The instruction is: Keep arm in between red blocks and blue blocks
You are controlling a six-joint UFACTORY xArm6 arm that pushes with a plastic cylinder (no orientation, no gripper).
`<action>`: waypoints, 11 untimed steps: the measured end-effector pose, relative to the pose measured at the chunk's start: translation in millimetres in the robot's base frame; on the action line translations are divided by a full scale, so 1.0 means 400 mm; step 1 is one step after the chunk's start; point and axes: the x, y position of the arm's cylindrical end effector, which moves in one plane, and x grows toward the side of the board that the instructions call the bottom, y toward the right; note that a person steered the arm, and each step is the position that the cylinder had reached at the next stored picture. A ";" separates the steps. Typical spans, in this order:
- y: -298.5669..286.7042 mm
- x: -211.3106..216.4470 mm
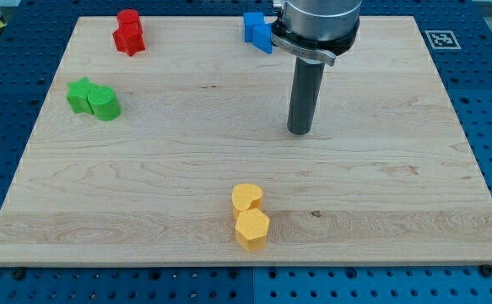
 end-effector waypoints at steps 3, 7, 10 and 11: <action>-0.175 -0.128; -0.318 -0.324; -0.363 -0.423; -0.385 -0.488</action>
